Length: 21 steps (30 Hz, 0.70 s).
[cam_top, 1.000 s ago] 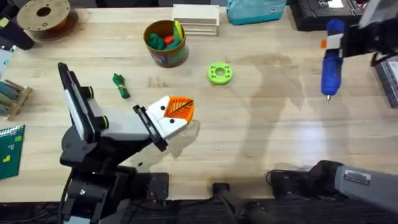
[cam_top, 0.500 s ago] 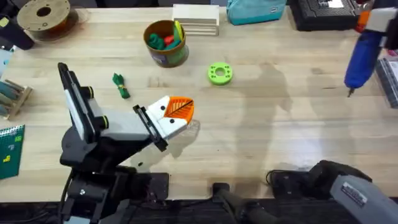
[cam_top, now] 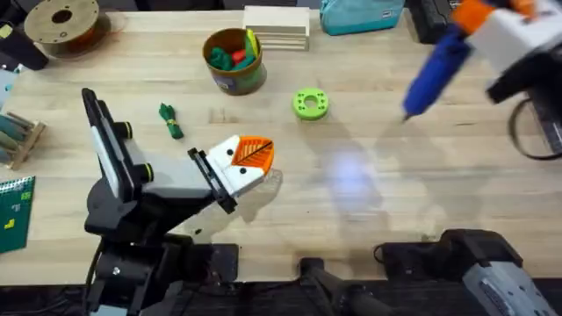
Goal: Pick up the gripper from the table and insert it into the empty holder that is missing its gripper. Then pick up a screw, insert it into the mounting hole, and use the screwdriver to tighten it. Finally, clean up the table by picking up the vegetable and placing it into the bucket.
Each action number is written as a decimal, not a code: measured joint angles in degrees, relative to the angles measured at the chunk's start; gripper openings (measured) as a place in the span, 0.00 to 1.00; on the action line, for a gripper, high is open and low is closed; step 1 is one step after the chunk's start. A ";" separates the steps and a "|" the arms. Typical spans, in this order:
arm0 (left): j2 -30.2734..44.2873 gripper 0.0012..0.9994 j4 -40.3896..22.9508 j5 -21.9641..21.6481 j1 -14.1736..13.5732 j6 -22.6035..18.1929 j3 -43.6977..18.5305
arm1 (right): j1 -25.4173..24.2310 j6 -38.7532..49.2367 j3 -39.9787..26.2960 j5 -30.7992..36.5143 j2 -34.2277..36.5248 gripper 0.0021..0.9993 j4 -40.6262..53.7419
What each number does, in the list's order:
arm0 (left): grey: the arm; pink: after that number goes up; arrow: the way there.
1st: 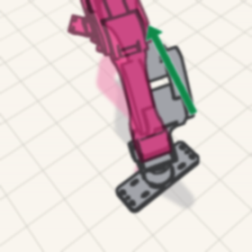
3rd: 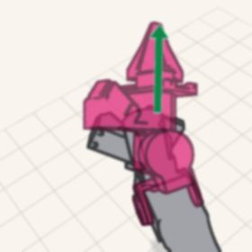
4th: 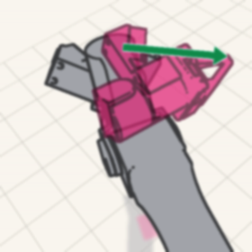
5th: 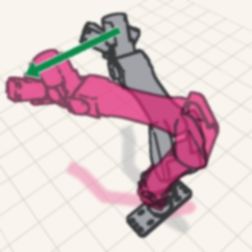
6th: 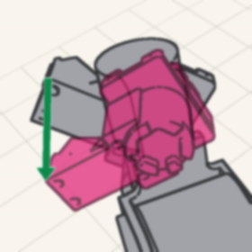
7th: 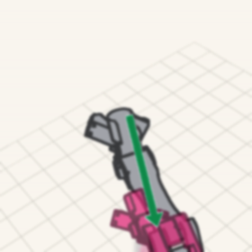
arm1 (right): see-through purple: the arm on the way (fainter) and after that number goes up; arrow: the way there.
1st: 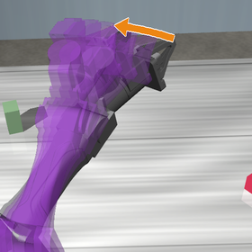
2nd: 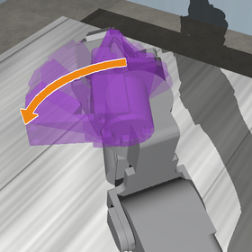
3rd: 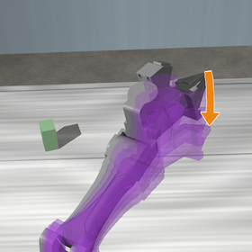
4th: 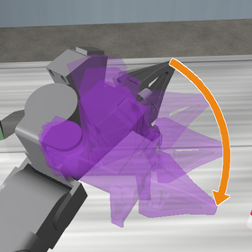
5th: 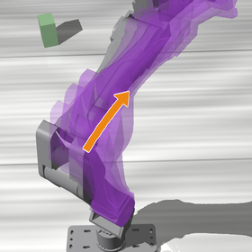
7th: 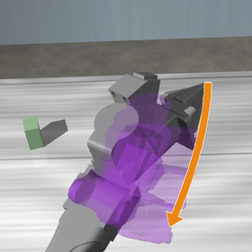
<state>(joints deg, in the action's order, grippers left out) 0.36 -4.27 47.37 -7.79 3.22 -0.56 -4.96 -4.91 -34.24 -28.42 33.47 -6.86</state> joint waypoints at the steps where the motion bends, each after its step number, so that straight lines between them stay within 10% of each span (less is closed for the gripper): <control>1: 0.00 0.01 0.00 0.00 0.00 0.00 0.00 | 2.01 -1.14 0.70 -0.50 0.39 0.03 -1.32; 21: 0.00 0.01 0.00 0.00 0.00 0.00 0.00 | 44.35 -6.27 1.84 4.67 29.03 0.03 -54.00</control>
<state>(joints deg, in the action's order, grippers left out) 0.36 -4.27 47.37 -7.79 3.22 -0.56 39.39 -11.18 -32.40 -23.75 62.50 -60.86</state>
